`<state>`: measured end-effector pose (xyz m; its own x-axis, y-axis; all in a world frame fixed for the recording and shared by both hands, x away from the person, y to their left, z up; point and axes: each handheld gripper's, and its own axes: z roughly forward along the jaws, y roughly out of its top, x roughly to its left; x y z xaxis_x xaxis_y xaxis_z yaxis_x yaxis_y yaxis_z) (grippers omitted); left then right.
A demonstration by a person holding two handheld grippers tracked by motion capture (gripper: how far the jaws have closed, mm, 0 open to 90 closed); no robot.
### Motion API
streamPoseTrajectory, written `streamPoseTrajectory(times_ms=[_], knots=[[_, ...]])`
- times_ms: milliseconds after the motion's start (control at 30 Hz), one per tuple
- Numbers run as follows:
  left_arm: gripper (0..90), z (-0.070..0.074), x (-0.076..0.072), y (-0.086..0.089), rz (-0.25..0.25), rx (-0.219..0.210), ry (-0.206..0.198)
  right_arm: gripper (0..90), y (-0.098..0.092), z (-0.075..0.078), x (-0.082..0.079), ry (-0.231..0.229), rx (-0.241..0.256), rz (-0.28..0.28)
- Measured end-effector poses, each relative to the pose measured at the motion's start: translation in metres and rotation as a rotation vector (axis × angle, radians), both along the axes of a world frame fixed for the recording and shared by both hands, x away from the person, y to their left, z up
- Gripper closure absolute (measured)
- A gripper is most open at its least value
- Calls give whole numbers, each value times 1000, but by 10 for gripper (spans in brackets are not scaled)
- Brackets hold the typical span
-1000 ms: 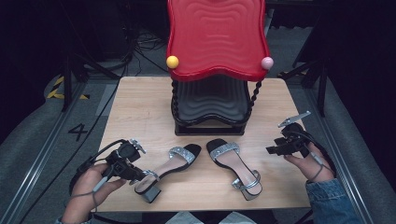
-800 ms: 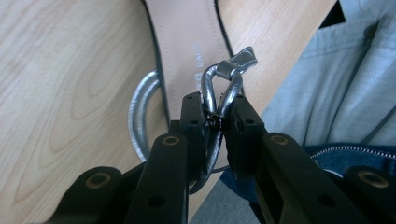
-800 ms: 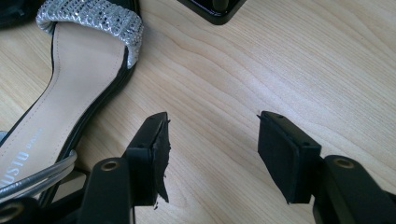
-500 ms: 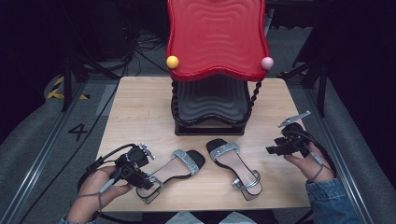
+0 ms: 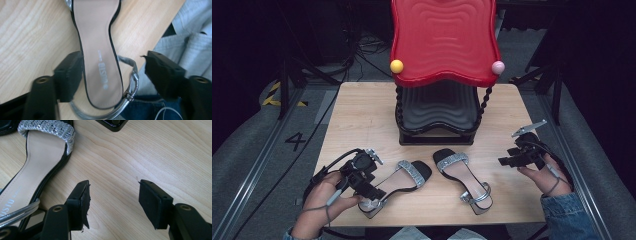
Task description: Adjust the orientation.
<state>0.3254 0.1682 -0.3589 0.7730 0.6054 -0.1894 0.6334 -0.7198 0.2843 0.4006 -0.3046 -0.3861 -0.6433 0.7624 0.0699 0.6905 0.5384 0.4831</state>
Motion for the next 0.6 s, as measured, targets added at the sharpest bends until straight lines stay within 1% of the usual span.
streamPoseTrajectory(times_ms=[33, 67, 100, 133, 167, 200, 233, 300, 333, 400, 433, 467, 500, 567, 600], knots=[[262, 0, 0, 0, 0, 0, 0, 425, 0, 0, 0, -1, 0, 0], [240, -5, 3, -5, 10, 7, 2, 424, 1, -1, 0, -3, -2, 5], [227, -5, 3, -5, 10, 7, 2, 424, 1, -1, 0, -3, -2, 5], [213, -12, 7, -11, 29, 29, 4, 422, 1, -1, 0, -1, -4, 6], [202, -15, 8, -14, 37, 44, 4, 421, 2, -1, 0, 5, -4, 3], [197, -15, 8, -14, 37, 44, 4, 421, 2, -1, 0, 5, -4, 3], [197, -19, 10, -18, 39, 62, 1, 421, 2, -2, 1, 1, -5, 6], [176, -26, 13, -24, 59, 88, 0, 420, 2, -2, 1, 4, -6, 4], [175, -29, 14, -26, 64, 93, 5, 420, 3, -2, 1, 4, -7, 7], [174, -35, 17, -30, 65, 113, 12, 419, 4, -2, 1, 5, -8, 8], [173, -38, 18, -32, 65, 121, 10, 418, 4, -2, 1, 4, -8, 9], [173, -41, 19, -34, 71, 134, 21, 418, 4, -2, 1, 5, -8, 9], [173, -44, 20, -36, 63, 141, 21, 417, 4, -2, 1, 5, -8, 9], [166, -49, 22, -39, 65, 140, 43, 417, 4, -2, 1, 5, -9, 10], [166, -51, 23, -41, 61, 154, 40, 416, 4, -2, 1, 5, -9, 10]])
